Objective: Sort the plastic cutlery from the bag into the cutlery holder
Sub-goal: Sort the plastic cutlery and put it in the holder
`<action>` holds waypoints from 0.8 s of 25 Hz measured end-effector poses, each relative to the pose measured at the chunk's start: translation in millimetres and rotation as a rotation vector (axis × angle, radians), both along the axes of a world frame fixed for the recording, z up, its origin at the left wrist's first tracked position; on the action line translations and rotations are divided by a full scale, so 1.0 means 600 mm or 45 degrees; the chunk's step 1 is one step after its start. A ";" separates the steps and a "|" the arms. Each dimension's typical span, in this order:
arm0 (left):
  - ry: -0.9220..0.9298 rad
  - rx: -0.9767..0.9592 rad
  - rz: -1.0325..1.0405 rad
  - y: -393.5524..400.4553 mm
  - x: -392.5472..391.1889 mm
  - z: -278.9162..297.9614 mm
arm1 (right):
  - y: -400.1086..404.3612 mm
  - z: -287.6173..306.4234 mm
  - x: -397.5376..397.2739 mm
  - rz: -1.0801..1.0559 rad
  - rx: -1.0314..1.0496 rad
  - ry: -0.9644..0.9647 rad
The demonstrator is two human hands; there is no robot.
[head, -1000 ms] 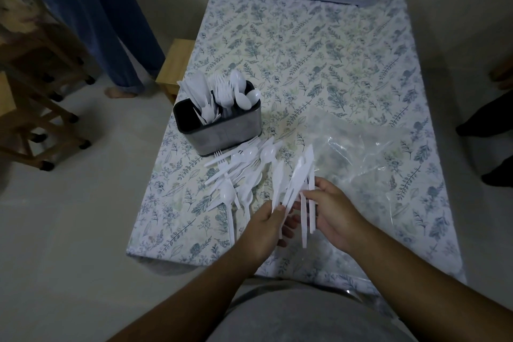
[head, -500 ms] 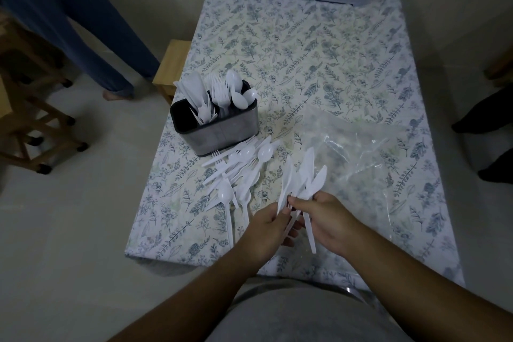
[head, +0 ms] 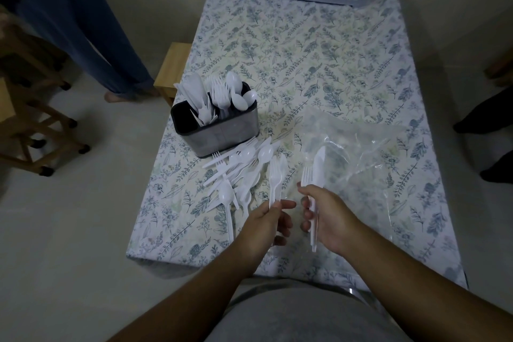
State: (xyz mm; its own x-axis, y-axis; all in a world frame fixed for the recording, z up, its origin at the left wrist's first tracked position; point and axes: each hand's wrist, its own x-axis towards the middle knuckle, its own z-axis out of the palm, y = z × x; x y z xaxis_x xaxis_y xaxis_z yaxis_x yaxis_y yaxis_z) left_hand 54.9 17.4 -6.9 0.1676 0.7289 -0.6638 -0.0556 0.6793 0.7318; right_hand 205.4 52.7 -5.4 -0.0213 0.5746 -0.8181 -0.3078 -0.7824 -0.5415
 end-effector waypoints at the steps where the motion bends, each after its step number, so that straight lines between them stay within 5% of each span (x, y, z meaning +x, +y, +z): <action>1: 0.006 0.017 -0.039 0.000 -0.001 -0.001 | -0.002 0.001 -0.001 0.045 -0.018 0.028; 8: 0.048 0.077 -0.237 -0.002 -0.009 0.012 | -0.010 -0.003 0.006 0.174 0.030 -0.003; 13: 0.598 0.264 -0.159 -0.001 -0.002 -0.006 | -0.006 0.000 0.010 0.126 0.066 -0.185; 16: 0.787 0.373 -0.257 0.005 0.000 0.001 | -0.011 0.008 0.009 0.070 0.080 0.042; 20: 0.646 0.373 -0.222 0.007 0.002 0.003 | -0.018 0.007 0.006 0.092 0.145 0.139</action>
State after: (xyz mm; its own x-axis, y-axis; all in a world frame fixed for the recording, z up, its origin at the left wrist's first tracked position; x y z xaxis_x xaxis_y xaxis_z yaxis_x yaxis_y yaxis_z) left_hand 56.0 21.7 -5.2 0.0165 0.8835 -0.4681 0.4425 0.4134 0.7958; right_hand 209.2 41.8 -1.4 -0.1507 0.6571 -0.7386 -0.3149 -0.7401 -0.5942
